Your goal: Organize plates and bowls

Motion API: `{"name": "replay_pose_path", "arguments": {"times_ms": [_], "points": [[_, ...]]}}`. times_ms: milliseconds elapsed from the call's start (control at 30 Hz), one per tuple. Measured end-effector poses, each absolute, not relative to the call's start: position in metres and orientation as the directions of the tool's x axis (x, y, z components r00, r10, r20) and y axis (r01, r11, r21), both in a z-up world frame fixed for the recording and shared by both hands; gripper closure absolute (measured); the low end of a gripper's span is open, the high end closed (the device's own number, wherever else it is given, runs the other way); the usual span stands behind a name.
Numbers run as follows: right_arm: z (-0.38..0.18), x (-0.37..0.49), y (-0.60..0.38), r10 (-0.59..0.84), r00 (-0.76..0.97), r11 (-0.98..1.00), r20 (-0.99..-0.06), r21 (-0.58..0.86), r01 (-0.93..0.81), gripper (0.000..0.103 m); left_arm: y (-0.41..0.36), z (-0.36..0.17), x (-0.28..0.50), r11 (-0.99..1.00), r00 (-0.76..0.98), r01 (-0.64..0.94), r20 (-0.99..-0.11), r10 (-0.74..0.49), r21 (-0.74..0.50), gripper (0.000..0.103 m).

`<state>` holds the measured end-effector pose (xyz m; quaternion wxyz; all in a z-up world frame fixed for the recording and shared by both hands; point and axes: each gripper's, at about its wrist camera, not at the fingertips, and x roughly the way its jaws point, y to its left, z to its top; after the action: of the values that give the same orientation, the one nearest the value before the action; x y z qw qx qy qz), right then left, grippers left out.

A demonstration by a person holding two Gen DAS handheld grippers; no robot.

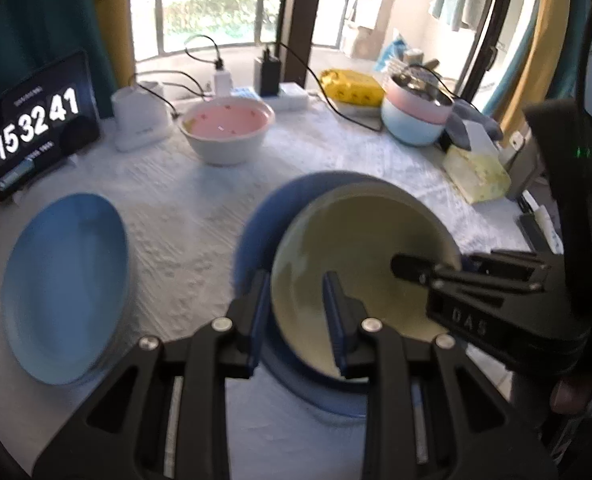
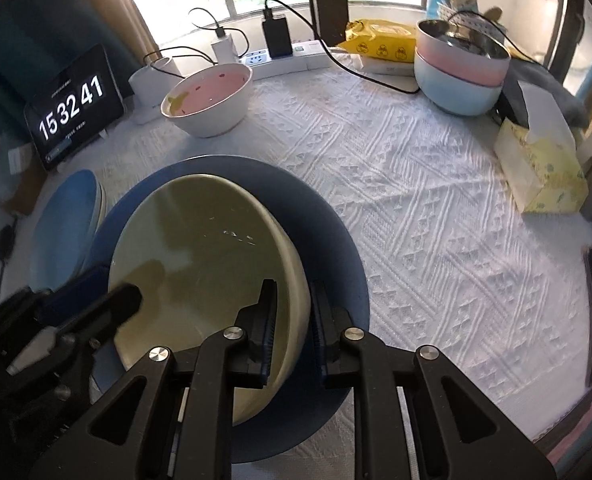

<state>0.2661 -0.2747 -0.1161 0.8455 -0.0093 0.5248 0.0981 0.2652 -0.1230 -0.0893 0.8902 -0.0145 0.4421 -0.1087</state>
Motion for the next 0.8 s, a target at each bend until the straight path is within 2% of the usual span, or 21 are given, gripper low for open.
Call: {"name": "replay_pose_path", "arguments": {"times_ms": [67, 167, 633, 700, 800], "points": [[-0.116, 0.267, -0.271, 0.172, 0.434, 0.976, -0.884, 0.092, -0.200, 0.076, -0.118, -0.088, 0.266, 0.976, 0.586, 0.173, -0.783, -0.211, -0.133, 0.074], [-0.115, 0.269, -0.265, 0.137, 0.442, 0.978, -0.887, 0.049, -0.204, 0.073, -0.113, -0.088, 0.265, 0.975, 0.588, 0.171, -0.780, -0.216, -0.141, 0.074], [-0.087, 0.263, -0.283, 0.157, 0.528, 0.980, -0.835, 0.067, -0.186, 0.072, -0.112, -0.092, 0.270, 0.976, 0.578, 0.167, -0.788, -0.209, -0.137, 0.074], [-0.086, 0.265, -0.289, 0.122, 0.549, 0.985, -0.827, 0.032, -0.170, 0.072, -0.113, -0.093, 0.270, 0.976, 0.578, 0.168, -0.789, -0.209, -0.136, 0.074], [-0.089, 0.267, -0.301, 0.159, 0.543, 0.983, -0.825, 0.080, -0.166, 0.071, -0.114, -0.094, 0.271, 0.977, 0.576, 0.170, -0.791, -0.205, -0.130, 0.074]]}}
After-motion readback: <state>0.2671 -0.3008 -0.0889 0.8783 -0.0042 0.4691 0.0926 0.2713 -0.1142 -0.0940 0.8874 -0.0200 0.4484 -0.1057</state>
